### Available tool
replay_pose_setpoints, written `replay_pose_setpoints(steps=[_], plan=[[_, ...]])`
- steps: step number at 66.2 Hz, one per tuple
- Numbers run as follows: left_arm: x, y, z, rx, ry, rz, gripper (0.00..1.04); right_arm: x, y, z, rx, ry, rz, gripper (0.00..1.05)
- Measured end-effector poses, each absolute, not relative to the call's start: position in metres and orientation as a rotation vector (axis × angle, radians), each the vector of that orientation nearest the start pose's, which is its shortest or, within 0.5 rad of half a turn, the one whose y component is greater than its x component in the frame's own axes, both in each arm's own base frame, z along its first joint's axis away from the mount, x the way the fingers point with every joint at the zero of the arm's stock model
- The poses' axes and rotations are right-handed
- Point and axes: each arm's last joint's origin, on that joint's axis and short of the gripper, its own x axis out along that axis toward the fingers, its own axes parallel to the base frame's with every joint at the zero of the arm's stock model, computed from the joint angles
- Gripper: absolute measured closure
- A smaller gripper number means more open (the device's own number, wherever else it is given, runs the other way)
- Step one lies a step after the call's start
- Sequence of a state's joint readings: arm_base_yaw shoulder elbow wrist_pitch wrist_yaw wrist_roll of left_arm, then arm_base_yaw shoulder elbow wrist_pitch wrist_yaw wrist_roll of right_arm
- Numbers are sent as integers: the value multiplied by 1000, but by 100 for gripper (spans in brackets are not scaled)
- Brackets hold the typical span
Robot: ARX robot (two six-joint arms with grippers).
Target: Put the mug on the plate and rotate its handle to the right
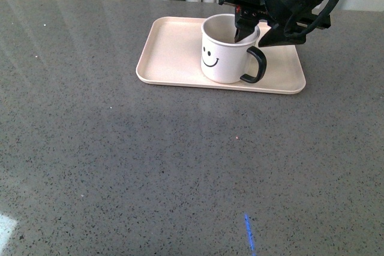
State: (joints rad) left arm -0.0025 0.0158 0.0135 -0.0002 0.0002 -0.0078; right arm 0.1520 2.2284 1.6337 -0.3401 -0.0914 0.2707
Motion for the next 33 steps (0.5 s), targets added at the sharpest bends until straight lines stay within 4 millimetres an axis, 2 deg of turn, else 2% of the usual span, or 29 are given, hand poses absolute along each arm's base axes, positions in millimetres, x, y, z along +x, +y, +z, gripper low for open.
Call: replay_pose_setpoints(steps=[9, 17, 33], plan=[[98, 0, 167, -8, 2, -3, 9, 474, 75, 147, 217, 967, 84, 85], [98, 0, 167, -8, 2, -3, 9, 477, 75, 153, 211, 954, 83, 103], [98, 0, 167, -8, 3, -3, 9, 486, 71, 166, 140, 947, 109, 103]])
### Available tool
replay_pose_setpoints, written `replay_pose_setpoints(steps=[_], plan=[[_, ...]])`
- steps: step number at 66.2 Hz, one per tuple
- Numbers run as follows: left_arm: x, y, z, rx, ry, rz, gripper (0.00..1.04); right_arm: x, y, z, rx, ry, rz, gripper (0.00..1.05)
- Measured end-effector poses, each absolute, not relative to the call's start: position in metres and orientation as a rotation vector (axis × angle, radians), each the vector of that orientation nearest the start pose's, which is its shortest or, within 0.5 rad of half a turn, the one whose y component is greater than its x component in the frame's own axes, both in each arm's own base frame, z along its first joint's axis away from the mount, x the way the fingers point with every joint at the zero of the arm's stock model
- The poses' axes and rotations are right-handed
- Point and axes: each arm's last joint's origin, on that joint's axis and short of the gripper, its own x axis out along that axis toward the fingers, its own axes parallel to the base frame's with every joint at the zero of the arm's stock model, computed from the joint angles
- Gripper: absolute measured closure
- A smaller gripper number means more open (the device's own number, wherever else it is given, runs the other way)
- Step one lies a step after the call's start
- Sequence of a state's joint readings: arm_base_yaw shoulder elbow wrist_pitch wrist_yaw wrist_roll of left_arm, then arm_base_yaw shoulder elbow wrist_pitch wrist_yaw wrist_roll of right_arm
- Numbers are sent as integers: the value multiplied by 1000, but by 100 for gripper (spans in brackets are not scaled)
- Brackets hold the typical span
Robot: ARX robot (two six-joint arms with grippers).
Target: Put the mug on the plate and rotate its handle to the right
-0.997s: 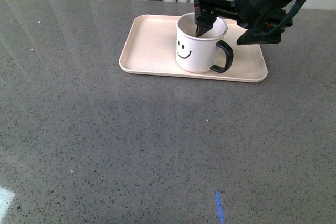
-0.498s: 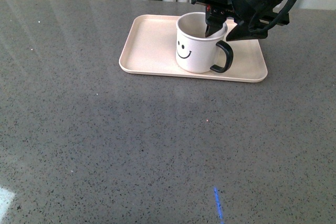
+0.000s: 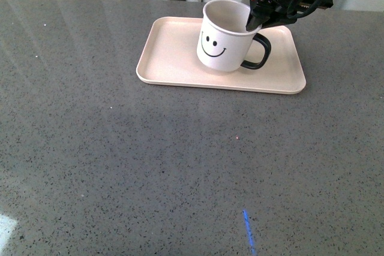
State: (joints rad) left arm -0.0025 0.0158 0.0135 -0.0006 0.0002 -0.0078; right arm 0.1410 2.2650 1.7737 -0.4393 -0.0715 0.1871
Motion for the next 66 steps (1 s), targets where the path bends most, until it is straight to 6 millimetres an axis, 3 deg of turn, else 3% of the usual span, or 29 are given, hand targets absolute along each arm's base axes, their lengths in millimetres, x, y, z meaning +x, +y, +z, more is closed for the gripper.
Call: replay_pose_setpoints(steps=[30, 66], plan=[[98, 0, 167, -7, 2, -3, 9, 503, 58, 164, -152, 994, 303, 103], [98, 0, 167, -8, 3, -3, 9, 512, 60, 161, -260, 972, 392, 103]])
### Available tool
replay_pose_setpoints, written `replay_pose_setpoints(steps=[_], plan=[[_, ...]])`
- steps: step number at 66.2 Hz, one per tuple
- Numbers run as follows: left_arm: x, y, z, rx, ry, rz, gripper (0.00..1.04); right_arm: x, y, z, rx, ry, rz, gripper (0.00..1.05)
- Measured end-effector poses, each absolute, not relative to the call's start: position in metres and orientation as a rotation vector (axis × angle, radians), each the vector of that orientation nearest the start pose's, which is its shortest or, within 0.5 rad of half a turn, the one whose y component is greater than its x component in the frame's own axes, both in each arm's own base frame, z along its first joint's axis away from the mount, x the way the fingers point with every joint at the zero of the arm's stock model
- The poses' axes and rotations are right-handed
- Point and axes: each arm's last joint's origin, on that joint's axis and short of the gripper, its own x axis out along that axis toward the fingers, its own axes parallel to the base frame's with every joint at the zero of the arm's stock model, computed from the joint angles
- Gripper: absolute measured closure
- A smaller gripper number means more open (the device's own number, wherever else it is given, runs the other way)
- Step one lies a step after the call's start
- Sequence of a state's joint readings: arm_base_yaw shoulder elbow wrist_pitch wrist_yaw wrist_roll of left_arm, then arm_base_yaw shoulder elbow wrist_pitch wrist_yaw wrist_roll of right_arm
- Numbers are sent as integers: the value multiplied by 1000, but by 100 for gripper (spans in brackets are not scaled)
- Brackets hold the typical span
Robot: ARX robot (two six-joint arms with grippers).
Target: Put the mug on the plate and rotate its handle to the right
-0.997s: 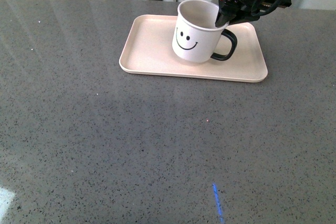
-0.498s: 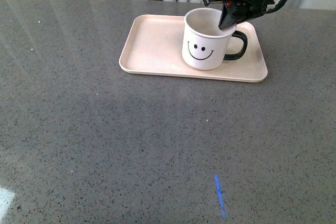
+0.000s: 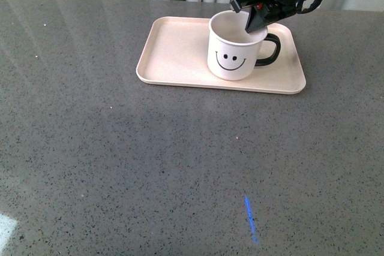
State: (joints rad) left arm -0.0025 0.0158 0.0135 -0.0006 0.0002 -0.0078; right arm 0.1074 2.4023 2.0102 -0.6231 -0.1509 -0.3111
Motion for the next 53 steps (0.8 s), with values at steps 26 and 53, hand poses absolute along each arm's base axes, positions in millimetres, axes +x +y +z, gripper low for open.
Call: replay_pose_setpoints(steps=[26, 53], plan=[[98, 0, 167, -7, 2, -3, 9, 512, 63, 162, -310, 950, 420, 103], [98, 0, 167, -7, 2, -3, 9, 514, 64, 162, -348, 927, 429, 55]])
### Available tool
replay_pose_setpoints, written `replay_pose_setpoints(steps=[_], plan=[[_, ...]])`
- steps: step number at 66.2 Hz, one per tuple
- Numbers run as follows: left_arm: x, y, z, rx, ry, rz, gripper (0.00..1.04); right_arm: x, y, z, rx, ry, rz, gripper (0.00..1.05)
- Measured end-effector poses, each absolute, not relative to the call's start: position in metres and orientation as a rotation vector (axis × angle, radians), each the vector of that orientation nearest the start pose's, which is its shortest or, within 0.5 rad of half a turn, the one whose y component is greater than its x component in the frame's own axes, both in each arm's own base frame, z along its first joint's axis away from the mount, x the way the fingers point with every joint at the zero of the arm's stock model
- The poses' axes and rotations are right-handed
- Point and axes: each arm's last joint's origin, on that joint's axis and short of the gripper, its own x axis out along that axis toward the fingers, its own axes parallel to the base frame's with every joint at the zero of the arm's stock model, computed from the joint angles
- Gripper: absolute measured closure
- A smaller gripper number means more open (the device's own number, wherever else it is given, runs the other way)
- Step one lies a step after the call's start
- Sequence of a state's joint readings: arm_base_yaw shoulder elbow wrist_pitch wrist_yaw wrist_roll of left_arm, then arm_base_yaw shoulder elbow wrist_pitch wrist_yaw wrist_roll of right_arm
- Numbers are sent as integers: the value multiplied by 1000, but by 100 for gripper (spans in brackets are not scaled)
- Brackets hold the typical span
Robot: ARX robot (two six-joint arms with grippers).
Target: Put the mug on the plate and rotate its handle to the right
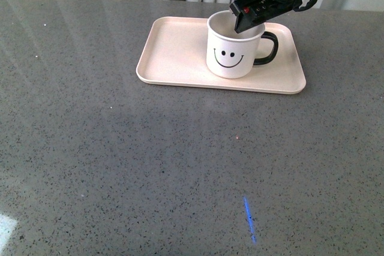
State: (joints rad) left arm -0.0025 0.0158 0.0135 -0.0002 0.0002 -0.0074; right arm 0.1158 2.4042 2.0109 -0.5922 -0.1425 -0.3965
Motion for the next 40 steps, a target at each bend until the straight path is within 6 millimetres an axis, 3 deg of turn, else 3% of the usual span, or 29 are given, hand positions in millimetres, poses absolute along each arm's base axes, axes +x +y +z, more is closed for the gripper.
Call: replay_pose_setpoints(steps=[11, 16, 40], plan=[[98, 0, 167, -7, 2, -3, 9, 513, 63, 164, -348, 902, 461, 19], [98, 0, 167, -7, 2, -3, 9, 511, 60, 168, -345, 886, 470, 9], [98, 0, 167, -8, 2, -3, 9, 489, 42, 232, -313, 677, 516, 9]])
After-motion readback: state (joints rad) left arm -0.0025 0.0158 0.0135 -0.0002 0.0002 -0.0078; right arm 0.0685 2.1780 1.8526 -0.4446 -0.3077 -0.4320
